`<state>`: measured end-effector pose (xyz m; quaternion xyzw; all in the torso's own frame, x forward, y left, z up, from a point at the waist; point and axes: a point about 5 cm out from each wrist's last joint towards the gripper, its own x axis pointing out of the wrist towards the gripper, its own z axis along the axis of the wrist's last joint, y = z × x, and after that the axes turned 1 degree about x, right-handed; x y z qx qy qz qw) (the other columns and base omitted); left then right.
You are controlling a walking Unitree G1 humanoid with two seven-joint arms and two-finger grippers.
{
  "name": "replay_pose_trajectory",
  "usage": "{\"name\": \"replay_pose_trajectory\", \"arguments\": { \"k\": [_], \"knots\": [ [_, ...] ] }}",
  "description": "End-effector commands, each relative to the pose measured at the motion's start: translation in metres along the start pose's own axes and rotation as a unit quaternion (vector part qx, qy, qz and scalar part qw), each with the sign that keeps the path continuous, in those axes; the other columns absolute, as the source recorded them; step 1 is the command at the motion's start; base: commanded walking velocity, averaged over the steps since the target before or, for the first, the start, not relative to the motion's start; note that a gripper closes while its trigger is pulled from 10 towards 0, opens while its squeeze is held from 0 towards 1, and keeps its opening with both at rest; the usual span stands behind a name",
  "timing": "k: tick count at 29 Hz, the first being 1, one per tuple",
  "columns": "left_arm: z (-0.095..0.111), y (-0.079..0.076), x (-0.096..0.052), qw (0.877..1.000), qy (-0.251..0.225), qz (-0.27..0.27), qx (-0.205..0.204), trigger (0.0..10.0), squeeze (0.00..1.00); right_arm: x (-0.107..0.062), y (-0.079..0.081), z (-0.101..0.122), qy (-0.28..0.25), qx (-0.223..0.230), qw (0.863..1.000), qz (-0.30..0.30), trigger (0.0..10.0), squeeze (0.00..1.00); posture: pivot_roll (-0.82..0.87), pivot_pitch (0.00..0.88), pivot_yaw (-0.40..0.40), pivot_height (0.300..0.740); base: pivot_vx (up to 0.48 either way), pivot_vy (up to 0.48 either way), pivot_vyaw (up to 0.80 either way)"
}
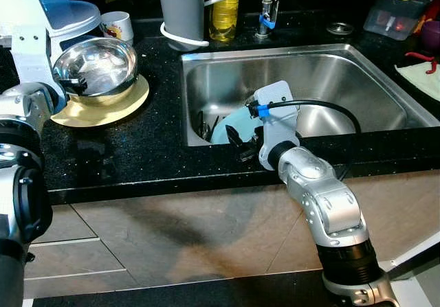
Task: Kitchen organization
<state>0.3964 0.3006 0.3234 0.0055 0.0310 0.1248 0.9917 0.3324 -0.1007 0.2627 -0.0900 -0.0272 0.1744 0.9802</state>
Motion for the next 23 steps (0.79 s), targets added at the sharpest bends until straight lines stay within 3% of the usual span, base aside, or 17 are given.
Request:
{"name": "replay_pose_trajectory", "arguments": {
  "k": [1, 10, 11, 13, 14, 23],
  "knots": [
    [-0.014, 0.012, -0.001, 0.999, 0.032, 0.011, 0.002, 10.0, 0.0, 0.001, 0.005, -0.007, 0.008, 0.002, 1.0, 0.012, 10.0, 0.0, -0.01, 0.193, 0.048, 0.74, 0.0, 0.0, 0.0],
    [-0.023, 0.017, -0.002, 0.999, 0.047, 0.013, -0.013, 10.0, 0.0, 0.001, 0.007, -0.007, 0.009, -0.002, 1.0, 0.016, 10.0, 0.0, -0.01, 0.184, 0.045, 0.74, 0.0, 0.0, 0.0],
    [-0.024, 0.017, -0.002, 0.999, 0.048, 0.013, -0.016, 5.0, 0.0, 0.001, 0.007, -0.007, 0.009, -0.002, 1.0, 0.017, 10.0, 0.0, -0.01, 0.184, 0.045, 0.74, 0.0, 0.0, 0.0],
    [-0.025, 0.018, -0.002, 0.999, 0.048, 0.013, -0.017, 4.4, 0.0, 0.001, 0.007, -0.007, 0.009, -0.002, 1.0, 0.017, 10.0, 0.0, -0.01, 0.184, 0.045, 0.74, 0.0, 0.0, 0.0],
    [-0.025, 0.018, -0.002, 0.999, 0.048, 0.013, -0.019, 0.0, 0.0, 0.001, 0.007, -0.007, 0.009, -0.003, 1.0, 0.017, 10.0, 0.0, -0.01, 0.184, 0.044, 0.74, 0.0, 0.0, 0.0],
    [-0.023, 0.022, -0.003, 0.999, 0.04, 0.018, -0.024, 0.0, 0.0, 0.001, 0.007, -0.007, 0.01, -0.003, 1.0, 0.017, 10.0, 0.0, -0.01, 0.189, 0.043, 0.74, 0.0, 0.0, 0.0]
  ]
}}
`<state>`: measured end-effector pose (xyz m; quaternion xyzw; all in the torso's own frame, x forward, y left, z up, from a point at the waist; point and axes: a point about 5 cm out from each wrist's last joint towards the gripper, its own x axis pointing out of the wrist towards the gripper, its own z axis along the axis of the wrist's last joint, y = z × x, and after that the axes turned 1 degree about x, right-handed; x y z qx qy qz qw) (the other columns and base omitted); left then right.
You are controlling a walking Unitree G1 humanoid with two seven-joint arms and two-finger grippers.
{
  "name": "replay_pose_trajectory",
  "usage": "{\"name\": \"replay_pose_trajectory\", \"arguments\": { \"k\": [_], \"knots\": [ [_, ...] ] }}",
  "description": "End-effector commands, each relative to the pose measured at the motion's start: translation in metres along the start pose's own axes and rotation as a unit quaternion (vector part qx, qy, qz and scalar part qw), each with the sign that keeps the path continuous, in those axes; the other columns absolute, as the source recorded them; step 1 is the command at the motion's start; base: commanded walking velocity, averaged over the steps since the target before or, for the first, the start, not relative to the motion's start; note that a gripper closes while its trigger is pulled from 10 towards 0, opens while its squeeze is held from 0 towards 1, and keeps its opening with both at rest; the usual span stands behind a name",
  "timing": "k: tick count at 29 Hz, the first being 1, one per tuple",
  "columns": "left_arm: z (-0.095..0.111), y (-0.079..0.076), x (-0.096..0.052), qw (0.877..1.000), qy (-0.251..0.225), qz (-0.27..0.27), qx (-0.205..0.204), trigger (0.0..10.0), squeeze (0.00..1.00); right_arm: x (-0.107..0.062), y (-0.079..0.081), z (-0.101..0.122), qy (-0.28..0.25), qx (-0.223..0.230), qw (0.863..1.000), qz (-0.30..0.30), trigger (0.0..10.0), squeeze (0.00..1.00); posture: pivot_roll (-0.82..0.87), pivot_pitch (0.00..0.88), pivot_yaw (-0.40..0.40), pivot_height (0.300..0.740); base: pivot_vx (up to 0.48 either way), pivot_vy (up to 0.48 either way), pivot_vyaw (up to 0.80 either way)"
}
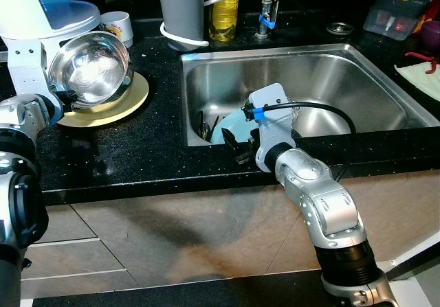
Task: Kitchen organization
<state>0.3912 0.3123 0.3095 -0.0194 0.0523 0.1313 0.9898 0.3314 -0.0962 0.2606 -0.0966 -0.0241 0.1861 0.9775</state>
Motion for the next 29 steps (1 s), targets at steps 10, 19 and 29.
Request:
{"name": "replay_pose_trajectory", "arguments": {
  "k": [10, 19, 29],
  "knots": [
    [0.003, 0.004, -0.001, 0.999, -0.036, 0.002, -0.013, 0.0, 0.0, 0.001, 0.0, -0.007, 0.009, 0.005, 1.0, 0.0, 10.0, 0.0, -0.01, 0.195, 0.044, 0.74, 0.0, 0.0, 0.0],
    [0.033, -0.023, -0.003, 0.988, -0.137, -0.042, -0.058, 0.0, 0.0, 0.001, -0.004, 0.005, -0.028, 0.065, 0.997, -0.016, 10.0, 0.0, -0.01, 0.199, 0.044, 0.74, 0.0, 0.0, 0.0],
    [0.049, -0.07, -0.012, 0.962, -0.239, -0.129, -0.033, 0.0, 0.0, 0.0, 0.008, 0.033, -0.096, 0.241, 0.965, 0.042, 10.0, 1.0, -0.02, 0.205, 0.04, 0.74, 0.0, 0.0, 0.0]
  ]
}}
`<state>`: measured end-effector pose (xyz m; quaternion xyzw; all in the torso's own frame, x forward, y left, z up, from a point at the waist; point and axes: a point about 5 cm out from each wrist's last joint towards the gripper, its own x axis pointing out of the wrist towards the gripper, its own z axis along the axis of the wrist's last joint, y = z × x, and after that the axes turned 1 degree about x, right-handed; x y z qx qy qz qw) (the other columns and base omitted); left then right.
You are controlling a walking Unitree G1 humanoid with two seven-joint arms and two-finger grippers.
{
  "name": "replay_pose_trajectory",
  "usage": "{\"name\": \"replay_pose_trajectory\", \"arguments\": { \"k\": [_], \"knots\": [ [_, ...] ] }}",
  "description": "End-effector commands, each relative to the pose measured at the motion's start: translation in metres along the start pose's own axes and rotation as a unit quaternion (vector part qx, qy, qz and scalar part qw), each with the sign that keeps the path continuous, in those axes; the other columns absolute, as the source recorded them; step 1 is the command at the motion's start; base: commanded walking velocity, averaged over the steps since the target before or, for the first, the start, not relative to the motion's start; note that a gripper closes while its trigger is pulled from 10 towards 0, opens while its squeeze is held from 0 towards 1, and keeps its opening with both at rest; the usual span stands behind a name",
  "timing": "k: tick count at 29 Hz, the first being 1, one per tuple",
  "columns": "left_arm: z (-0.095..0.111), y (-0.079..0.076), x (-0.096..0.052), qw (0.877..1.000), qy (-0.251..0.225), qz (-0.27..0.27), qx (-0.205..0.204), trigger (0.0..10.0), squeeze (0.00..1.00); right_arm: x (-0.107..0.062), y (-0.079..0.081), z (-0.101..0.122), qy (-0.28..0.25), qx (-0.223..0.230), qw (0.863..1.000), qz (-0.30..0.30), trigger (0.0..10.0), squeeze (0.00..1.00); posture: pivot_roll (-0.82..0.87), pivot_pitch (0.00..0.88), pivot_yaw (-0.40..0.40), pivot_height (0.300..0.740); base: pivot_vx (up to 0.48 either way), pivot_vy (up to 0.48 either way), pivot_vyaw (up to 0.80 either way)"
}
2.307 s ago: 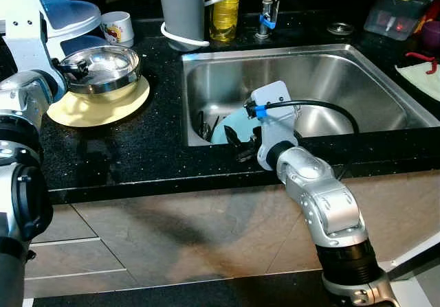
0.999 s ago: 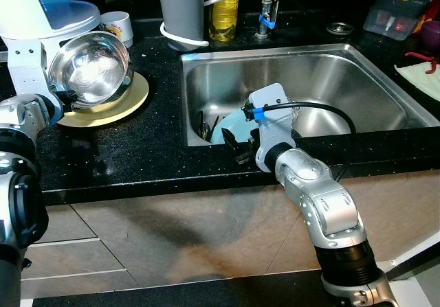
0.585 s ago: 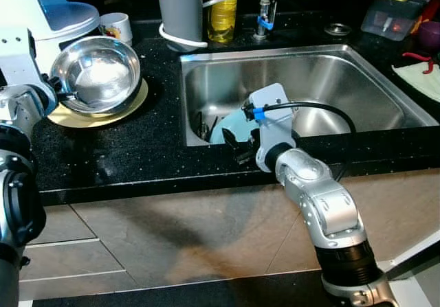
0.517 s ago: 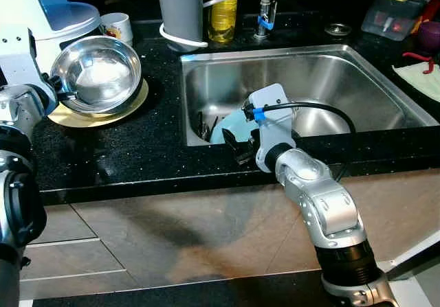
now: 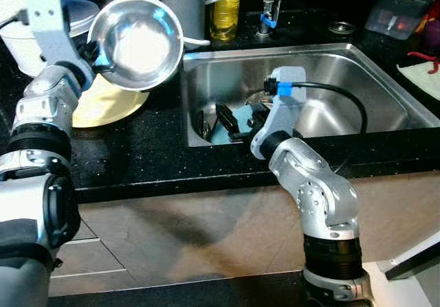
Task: Kitchen organization
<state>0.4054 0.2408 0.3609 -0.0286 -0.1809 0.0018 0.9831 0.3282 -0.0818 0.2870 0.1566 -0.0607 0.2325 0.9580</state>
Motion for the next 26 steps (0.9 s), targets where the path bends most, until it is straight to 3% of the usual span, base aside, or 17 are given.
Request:
{"name": "replay_pose_trajectory", "arguments": {
  "k": [1, 4, 8, 11, 12, 15, 16, 20, 26],
  "knots": [
    [0.003, -0.005, -0.001, 0.999, -0.029, -0.013, -0.004, 0.0, 0.0, -0.001, 0.006, 0.01, -0.023, 0.034, 0.999, 0.013, 10.0, 1.0, -0.02, 0.206, 0.04, 0.74, 0.0, 0.0, 0.0],
    [0.005, -0.024, -0.001, 0.997, -0.065, -0.036, -0.006, 0.0, 0.0, 0.002, 0.013, 0.02, -0.053, 0.1, 0.993, 0.028, 10.0, 1.0, -0.03, 0.203, 0.037, 0.74, 0.0, 0.0, 0.0],
    [0.004, -0.033, -0.001, 0.996, -0.079, -0.04, 0.007, 0.0, 0.0, 0.003, 0.01, 0.025, -0.062, 0.118, 0.991, 0.027, 10.0, 1.0, -0.05, 0.196, 0.026, 0.74, 0.0, 0.0, 0.0],
    [0.005, -0.05, -0.003, 0.992, -0.105, -0.061, 0.025, 0.0, 0.0, 0.004, 0.004, 0.035, -0.078, 0.109, 0.991, 0.002, 10.0, 1.0, -0.06, 0.189, 0.019, 0.74, 0.0, 0.0, 0.0],
    [0.006, -0.057, -0.004, 0.99, -0.112, -0.076, 0.026, 0.0, 0.0, 0.005, 0.004, 0.036, -0.076, 0.09, 0.993, -0.003, 10.0, 0.13, -0.06, 0.199, 0.022, 0.74, 0.0, 0.0, 0.0],
    [0.006, -0.062, -0.005, 0.989, -0.117, -0.086, 0.026, 0.0, 0.0, 0.005, 0.004, 0.036, -0.073, 0.078, 0.994, -0.005, 10.0, 0.13, -0.06, 0.198, 0.024, 0.74, 0.0, 0.0, 0.0],
    [0.005, -0.068, -0.007, 0.987, -0.119, -0.1, 0.031, 0.0, 0.0, 0.006, 0.005, 0.034, -0.066, 0.061, 0.996, -0.011, 10.0, 0.0, -0.06, 0.194, 0.027, 0.74, 0.0, 0.0, 0.0],
    [0.001, -0.075, -0.01, 0.985, -0.12, -0.116, 0.034, 0.0, 0.0, 0.006, 0.006, 0.032, -0.058, 0.05, 0.997, -0.017, 10.0, 0.0, -0.05, 0.194, 0.026, 0.74, 0.0, 0.0, 0.0],
    [-0.001, -0.082, -0.014, 0.984, -0.128, -0.123, 0.032, 0.0, 0.0, 0.006, 0.012, 0.034, -0.059, 0.078, 0.995, 0.002, 10.0, 0.0, -0.06, 0.189, 0.017, 0.74, 0.0, 0.0, 0.0]
  ]
}}
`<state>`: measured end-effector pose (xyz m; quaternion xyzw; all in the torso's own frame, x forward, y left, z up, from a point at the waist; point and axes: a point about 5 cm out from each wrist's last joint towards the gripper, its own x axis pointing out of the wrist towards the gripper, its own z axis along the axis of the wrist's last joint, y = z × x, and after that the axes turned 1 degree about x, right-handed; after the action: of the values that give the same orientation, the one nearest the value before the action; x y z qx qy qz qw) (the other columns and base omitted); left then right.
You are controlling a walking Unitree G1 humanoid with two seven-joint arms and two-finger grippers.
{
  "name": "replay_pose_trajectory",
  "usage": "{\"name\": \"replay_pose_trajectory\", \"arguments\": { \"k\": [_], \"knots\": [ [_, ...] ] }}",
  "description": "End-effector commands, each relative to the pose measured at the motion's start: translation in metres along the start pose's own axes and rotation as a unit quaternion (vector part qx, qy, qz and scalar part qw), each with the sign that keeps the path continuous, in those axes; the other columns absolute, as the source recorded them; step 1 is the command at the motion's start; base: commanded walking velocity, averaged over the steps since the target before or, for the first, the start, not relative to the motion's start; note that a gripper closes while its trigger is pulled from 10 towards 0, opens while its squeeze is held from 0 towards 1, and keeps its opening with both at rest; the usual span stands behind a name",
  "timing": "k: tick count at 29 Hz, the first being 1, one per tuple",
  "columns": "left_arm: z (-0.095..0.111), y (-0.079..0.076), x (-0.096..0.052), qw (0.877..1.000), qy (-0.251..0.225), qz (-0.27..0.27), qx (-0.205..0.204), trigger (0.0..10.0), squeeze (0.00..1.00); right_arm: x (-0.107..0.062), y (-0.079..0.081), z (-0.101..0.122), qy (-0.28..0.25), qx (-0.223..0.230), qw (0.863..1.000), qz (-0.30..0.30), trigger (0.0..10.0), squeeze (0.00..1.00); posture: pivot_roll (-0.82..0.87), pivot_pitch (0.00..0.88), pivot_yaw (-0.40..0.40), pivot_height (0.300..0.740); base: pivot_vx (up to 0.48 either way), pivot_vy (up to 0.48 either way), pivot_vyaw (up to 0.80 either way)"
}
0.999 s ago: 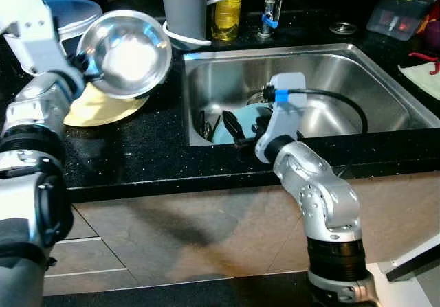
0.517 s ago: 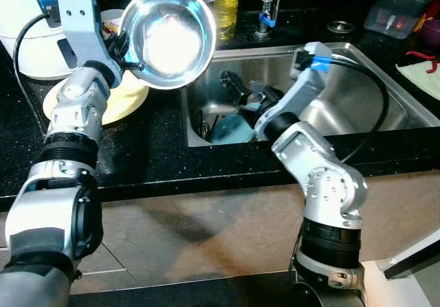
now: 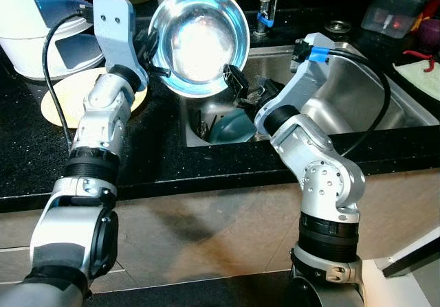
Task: Kitchen organization
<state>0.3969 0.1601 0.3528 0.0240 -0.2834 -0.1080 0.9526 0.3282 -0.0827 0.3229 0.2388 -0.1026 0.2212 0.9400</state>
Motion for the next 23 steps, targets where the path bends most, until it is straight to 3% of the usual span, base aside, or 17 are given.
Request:
{"name": "replay_pose_trajectory", "arguments": {
  "k": [1, 12, 13, 14, 15, 23],
  "knots": [
    [0.008, -0.002, 0.0, 1.0, -0.025, -0.002, 0.004, 0.0, 0.0, 0.0, 0.003, 0.0, 0.004, 0.008, 1.0, 0.006, 10.0, 0.0, -0.06, 0.189, 0.017, 0.74, 0.0, 0.0, 0.0],
    [0.01, -0.029, -0.003, 0.997, -0.032, -0.052, -0.036, 0.0, 0.0, 0.002, -0.005, -0.012, 0.027, 0.022, 0.999, -0.023, 10.0, 0.0, -0.05, 0.198, 0.011, 0.74, 0.0, 0.0, 0.0],
    [0.01, -0.029, -0.003, 0.997, -0.03, -0.054, -0.036, 0.0, 0.0, 0.001, -0.007, -0.012, 0.025, 0.026, 0.999, -0.026, 5.0, 0.0, -0.05, 0.198, 0.011, 0.74, 0.0, 0.0, 0.0],
    [0.009, -0.03, -0.003, 0.997, -0.029, -0.055, -0.035, 0.0, 0.0, 0.001, -0.008, -0.011, 0.023, 0.028, 0.999, -0.029, 5.0, 0.0, -0.05, 0.198, 0.011, 0.74, 0.0, 0.0, 0.0],
    [0.009, -0.03, -0.004, 0.998, -0.028, -0.055, -0.035, 0.0, 0.0, 0.001, -0.01, -0.01, 0.019, 0.032, 0.999, -0.032, 0.0, 0.0, -0.05, 0.195, 0.009, 0.74, 0.0, 0.0, 0.0],
    [0.01, -0.027, -0.007, 0.998, -0.023, -0.051, -0.027, 0.0, 0.0, -0.002, -0.016, -0.007, 0.008, 0.04, 0.998, -0.048, 0.0, 0.0, -0.05, 0.194, 0.008, 0.74, 0.0, 0.0, 0.0]
  ]
}}
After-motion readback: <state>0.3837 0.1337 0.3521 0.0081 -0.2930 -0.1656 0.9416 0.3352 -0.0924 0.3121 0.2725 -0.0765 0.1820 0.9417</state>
